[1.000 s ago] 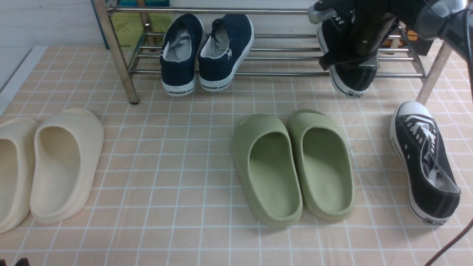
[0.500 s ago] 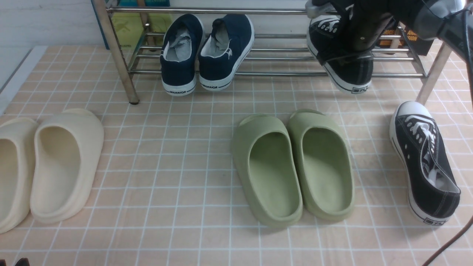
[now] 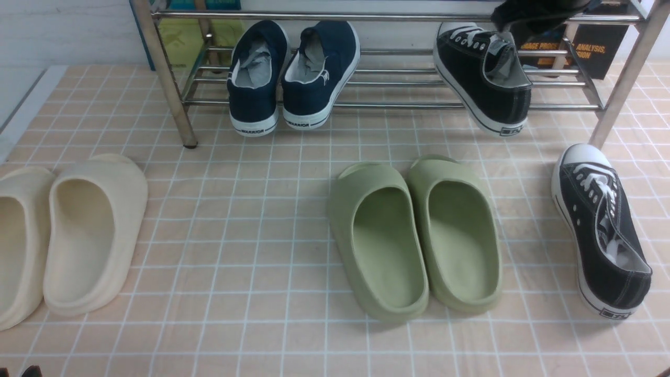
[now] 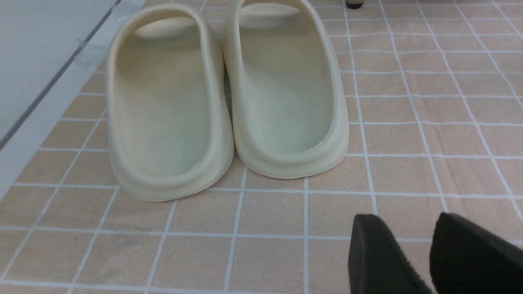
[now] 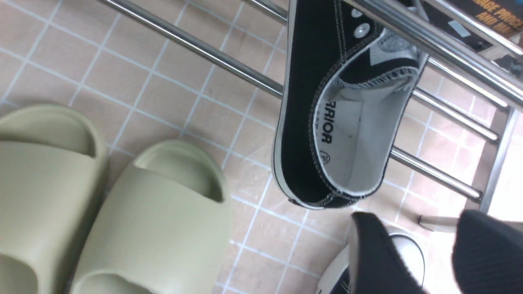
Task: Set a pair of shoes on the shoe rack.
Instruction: Use the right arm to put a shoe into the shoe rack, then use the right arm to grab the shoe closest to it, then use the right arm to put a shoe into the shoe rack
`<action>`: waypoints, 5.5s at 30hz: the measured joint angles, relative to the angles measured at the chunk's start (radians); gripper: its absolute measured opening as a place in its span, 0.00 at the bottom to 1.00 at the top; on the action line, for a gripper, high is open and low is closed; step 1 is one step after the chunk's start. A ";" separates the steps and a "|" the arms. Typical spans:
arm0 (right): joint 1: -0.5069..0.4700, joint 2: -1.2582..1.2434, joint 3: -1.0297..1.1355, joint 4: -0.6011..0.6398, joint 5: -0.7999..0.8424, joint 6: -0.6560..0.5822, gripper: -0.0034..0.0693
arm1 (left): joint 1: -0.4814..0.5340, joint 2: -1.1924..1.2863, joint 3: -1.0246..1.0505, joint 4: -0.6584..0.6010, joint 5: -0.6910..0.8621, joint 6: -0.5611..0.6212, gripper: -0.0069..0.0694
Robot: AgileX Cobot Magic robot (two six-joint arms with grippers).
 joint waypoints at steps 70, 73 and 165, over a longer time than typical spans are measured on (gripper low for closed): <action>-0.058 -0.531 1.195 0.100 -0.327 0.204 0.70 | 0.000 0.000 0.000 0.000 0.000 0.000 0.40; -0.058 -0.501 1.222 0.095 -0.380 0.213 0.69 | 0.000 0.000 0.000 0.000 0.000 0.000 0.40; -0.062 0.098 0.251 -0.214 -0.293 0.045 0.57 | 0.000 0.000 0.000 0.000 0.000 0.000 0.40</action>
